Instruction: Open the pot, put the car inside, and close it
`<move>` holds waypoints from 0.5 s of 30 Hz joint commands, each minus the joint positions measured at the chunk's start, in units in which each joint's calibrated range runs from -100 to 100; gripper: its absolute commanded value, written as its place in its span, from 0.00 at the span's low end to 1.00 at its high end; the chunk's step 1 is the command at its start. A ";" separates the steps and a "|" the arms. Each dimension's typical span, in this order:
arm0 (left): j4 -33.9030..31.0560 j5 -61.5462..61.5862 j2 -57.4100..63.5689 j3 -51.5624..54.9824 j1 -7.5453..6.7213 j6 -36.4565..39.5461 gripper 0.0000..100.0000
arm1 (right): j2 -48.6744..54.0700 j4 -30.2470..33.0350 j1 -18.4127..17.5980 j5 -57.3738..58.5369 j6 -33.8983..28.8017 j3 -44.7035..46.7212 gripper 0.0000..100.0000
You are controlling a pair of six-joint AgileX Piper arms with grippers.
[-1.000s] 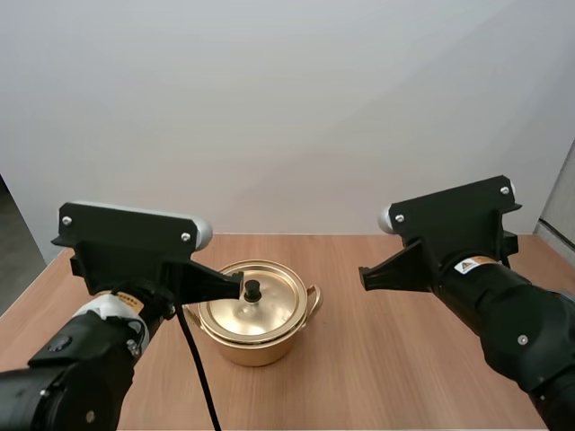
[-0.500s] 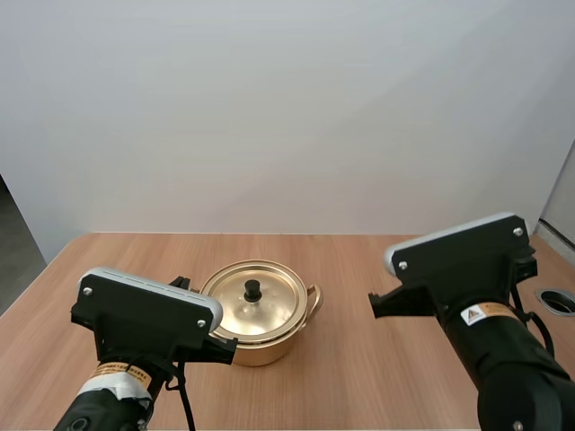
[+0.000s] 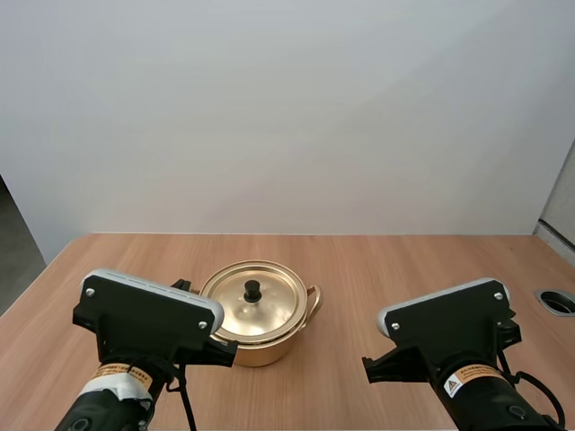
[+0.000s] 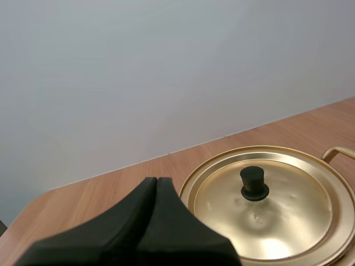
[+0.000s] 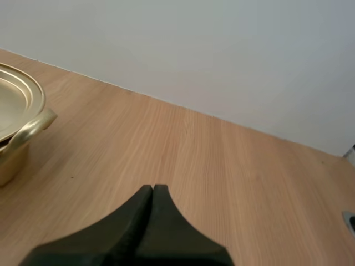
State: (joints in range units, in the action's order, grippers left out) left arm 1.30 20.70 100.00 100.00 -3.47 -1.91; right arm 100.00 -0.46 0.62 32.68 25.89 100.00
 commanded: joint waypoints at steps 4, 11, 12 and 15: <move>0.01 -0.04 0.00 0.00 0.04 0.02 0.00 | 0.00 -0.06 -0.02 -0.78 -9.21 0.00 0.00; 0.01 -0.04 0.00 0.00 0.04 0.02 0.00 | 0.00 -0.07 -0.02 -0.99 -9.21 0.00 0.00; 0.01 -0.04 0.00 0.00 0.04 0.02 0.00 | 0.00 -0.07 -0.02 -0.99 -9.21 0.00 0.00; 0.01 -0.04 0.00 0.00 0.04 0.02 0.00 | 0.00 -0.07 -0.02 -0.99 -9.21 0.00 0.00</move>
State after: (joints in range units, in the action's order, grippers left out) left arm 1.30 20.70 100.00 100.00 -3.47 -1.91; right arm 100.00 -0.46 0.62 31.70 16.70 100.00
